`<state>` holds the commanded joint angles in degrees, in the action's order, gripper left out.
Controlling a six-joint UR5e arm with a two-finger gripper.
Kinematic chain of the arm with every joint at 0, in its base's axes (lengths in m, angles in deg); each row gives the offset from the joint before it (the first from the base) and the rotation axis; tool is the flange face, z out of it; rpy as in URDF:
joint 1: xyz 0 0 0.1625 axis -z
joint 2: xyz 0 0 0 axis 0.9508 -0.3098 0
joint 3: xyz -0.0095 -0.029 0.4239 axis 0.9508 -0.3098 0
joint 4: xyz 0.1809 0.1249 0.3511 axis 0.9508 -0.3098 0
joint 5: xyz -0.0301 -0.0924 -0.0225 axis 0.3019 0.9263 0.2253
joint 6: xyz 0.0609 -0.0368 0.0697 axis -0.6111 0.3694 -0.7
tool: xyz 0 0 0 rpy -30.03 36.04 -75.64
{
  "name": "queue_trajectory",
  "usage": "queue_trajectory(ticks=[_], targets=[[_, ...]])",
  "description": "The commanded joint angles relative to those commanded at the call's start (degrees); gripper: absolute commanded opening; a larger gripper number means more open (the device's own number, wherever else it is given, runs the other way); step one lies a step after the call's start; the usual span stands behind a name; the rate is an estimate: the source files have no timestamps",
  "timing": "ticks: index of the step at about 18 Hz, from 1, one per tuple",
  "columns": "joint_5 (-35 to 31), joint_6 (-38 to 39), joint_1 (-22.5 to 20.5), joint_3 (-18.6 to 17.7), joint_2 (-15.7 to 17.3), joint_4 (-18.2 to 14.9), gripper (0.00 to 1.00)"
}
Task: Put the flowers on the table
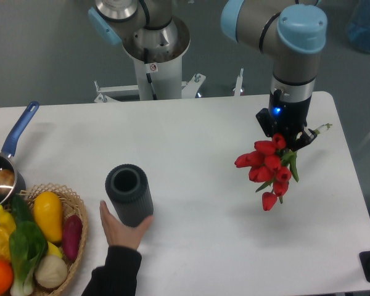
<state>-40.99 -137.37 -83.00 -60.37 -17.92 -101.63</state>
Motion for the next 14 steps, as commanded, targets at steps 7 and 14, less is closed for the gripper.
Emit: queue_trajectory(ticks=[7,14], targets=[[0.0,0.1,0.2,-2.0,-0.4,0.3,0.12],[0.1,0.4,1.4,-5.6,-1.1,0.8,0.38]])
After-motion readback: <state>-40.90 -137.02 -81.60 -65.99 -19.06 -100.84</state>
